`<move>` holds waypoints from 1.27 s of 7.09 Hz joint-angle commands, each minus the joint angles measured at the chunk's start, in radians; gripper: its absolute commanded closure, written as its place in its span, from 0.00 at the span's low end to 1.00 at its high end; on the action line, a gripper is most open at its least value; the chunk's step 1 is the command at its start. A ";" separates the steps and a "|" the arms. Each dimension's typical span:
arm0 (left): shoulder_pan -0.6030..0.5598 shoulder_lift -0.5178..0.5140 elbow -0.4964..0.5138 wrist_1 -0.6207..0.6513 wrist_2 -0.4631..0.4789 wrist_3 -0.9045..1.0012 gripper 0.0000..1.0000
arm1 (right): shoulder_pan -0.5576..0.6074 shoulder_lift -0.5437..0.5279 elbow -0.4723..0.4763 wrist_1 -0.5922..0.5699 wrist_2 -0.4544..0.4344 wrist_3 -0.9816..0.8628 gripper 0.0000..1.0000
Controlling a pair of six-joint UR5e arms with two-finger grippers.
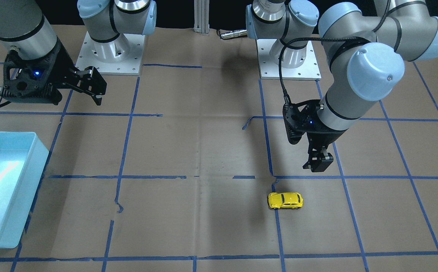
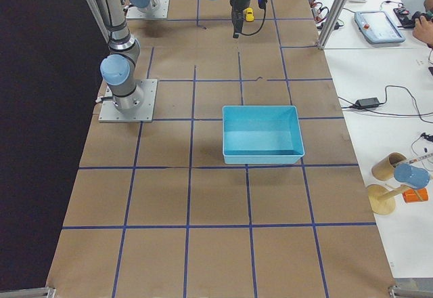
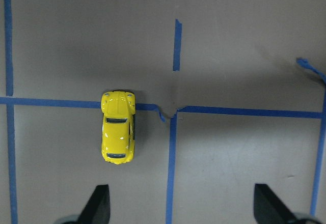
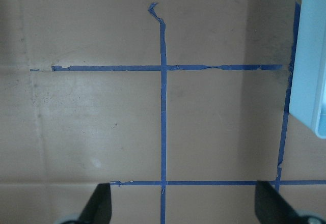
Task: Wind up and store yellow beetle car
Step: 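Lower the left gripper over the yellow beetle car, then close the left gripper on the yellow beetle car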
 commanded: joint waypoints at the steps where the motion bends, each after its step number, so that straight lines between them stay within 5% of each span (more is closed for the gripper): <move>1: 0.000 -0.071 -0.015 0.079 0.001 0.056 0.02 | 0.000 0.000 0.000 -0.001 0.000 0.000 0.00; 5: 0.017 -0.217 -0.030 0.253 0.029 0.064 0.03 | 0.000 0.000 -0.001 -0.001 0.000 0.000 0.00; 9: 0.017 -0.232 -0.156 0.420 0.029 0.096 0.08 | 0.000 0.000 0.000 -0.001 0.000 0.000 0.00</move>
